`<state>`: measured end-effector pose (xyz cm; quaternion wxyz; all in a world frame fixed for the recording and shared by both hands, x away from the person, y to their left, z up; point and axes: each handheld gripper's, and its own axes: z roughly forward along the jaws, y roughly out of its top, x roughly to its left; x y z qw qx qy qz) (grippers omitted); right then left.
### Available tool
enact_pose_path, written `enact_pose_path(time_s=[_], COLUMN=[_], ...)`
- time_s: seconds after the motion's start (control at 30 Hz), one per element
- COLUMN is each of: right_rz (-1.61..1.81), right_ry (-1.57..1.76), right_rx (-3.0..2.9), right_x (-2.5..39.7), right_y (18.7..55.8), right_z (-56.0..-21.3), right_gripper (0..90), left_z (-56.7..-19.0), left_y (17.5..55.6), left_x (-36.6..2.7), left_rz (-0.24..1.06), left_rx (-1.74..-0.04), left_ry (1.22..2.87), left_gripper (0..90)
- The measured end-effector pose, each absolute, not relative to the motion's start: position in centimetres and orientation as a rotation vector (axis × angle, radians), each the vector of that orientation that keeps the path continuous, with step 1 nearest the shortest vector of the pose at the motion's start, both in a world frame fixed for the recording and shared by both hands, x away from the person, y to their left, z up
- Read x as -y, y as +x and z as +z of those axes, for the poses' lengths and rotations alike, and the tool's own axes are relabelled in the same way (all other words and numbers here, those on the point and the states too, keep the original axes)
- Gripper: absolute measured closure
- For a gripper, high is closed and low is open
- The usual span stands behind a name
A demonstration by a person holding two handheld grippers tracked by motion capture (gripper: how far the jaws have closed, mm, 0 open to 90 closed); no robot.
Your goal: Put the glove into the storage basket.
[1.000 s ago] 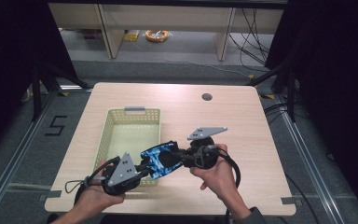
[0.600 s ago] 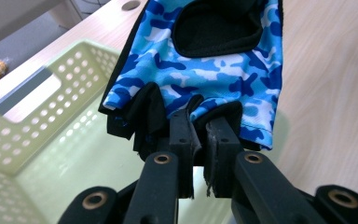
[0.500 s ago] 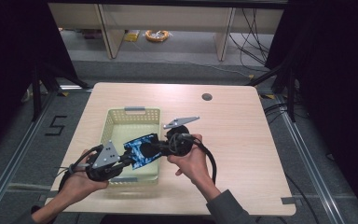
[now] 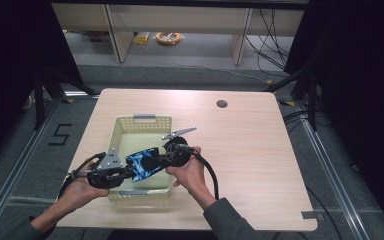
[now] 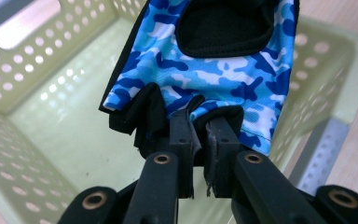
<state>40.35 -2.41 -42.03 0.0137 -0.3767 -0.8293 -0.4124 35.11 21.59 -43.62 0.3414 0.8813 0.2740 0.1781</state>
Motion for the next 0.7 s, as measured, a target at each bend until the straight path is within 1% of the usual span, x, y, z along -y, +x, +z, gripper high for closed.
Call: enact_pose_path(time_s=[0.3, 0.33, 0.37, 0.47, 0.53, 0.6, 0.63, 0.7], right_rz=[-1.232, -1.218, -1.21, -1.158, -1.136, -1.11, -1.079, -1.049], right_ry=[-1.183, -1.189, -1.189, -1.187, -1.182, -1.182, -1.208, -1.219], right_rx=[2.585, 2.581, 2.582, 2.598, 2.614, 2.615, 2.608, 2.625], right_x=[0.4, 0.2, 0.0, -0.6, -0.9, -1.2, -1.4, -1.5], right_y=[40.8, 40.9, 40.9, 40.9, 40.9, 40.8, 40.8, 40.8], right_z=[-43.5, -43.7, -43.8, -44.2, -44.5, -44.6, -44.6, -44.7], right_gripper=[80.9, 80.9, 80.9, 80.9, 80.9, 80.9, 80.9, 80.9], left_z=[-44.6, -44.7, -44.9, -45.4, -45.5, -45.6, -45.4, -45.0], left_y=[35.5, 35.5, 35.5, 35.4, 35.5, 35.5, 35.6, 35.5], left_x=[-22.6, -22.8, -22.8, -22.9, -23.2, -23.3, -23.4, -23.6], left_rz=[0.441, 0.436, 0.409, 0.389, 0.378, 0.4, 0.413, 0.388], left_rx=[-0.791, -0.779, -0.806, -0.829, -0.802, -0.819, -0.799, -0.786], left_ry=[2.332, 2.343, 2.341, 2.36, 2.409, 2.375, 2.375, 2.401], left_gripper=[81.7, 81.6, 81.6, 80.9, 77.9, 74.8, 73.7, 68.9])
